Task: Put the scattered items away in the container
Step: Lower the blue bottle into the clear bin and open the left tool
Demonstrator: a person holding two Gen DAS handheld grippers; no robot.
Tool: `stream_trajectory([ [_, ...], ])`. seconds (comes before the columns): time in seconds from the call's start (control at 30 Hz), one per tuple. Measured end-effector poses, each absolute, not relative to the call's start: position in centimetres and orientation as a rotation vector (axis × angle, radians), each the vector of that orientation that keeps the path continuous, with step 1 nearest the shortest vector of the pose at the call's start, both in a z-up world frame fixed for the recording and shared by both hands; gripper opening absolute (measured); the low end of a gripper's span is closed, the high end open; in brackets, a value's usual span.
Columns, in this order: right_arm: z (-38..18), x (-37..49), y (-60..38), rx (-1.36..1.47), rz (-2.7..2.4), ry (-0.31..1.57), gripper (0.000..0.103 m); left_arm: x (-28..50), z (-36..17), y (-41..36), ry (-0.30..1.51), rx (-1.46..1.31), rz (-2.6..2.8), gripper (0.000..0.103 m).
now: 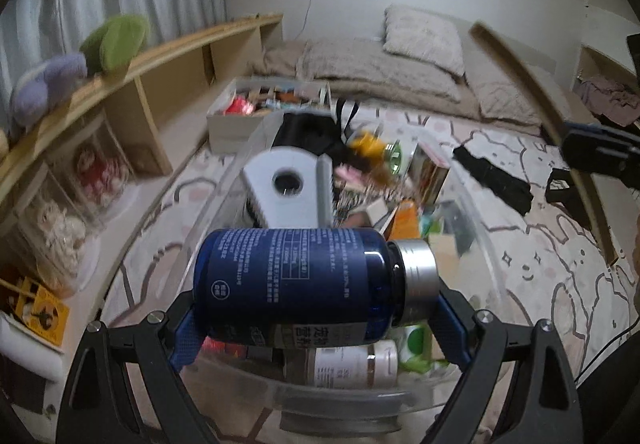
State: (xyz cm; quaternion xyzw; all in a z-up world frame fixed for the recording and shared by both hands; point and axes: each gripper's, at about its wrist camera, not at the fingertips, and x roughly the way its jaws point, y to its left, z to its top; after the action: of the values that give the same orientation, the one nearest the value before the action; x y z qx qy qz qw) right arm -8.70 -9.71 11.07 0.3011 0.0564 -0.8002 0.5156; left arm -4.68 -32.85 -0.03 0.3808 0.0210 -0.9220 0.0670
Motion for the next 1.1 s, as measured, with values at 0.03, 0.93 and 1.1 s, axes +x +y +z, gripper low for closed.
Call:
stream_trajectory([
  [0.03, 11.1, -8.8, -9.9, 0.724, -1.919, 0.133, 0.043, -4.8, -0.4, -33.1, 0.074, 1.171, -2.767, 0.093],
  [0.93, 10.0, -13.3, -11.1, 0.805, -1.945, -0.033, 0.043, -4.1, -2.4, -33.8, 0.09, 1.269, -2.688, 0.099],
  [1.1, 9.0, -14.8, -10.9, 0.876, -1.969, -0.158, 0.043, -3.8, -2.4, -33.8, 0.104, 1.229, -2.706, 0.099],
])
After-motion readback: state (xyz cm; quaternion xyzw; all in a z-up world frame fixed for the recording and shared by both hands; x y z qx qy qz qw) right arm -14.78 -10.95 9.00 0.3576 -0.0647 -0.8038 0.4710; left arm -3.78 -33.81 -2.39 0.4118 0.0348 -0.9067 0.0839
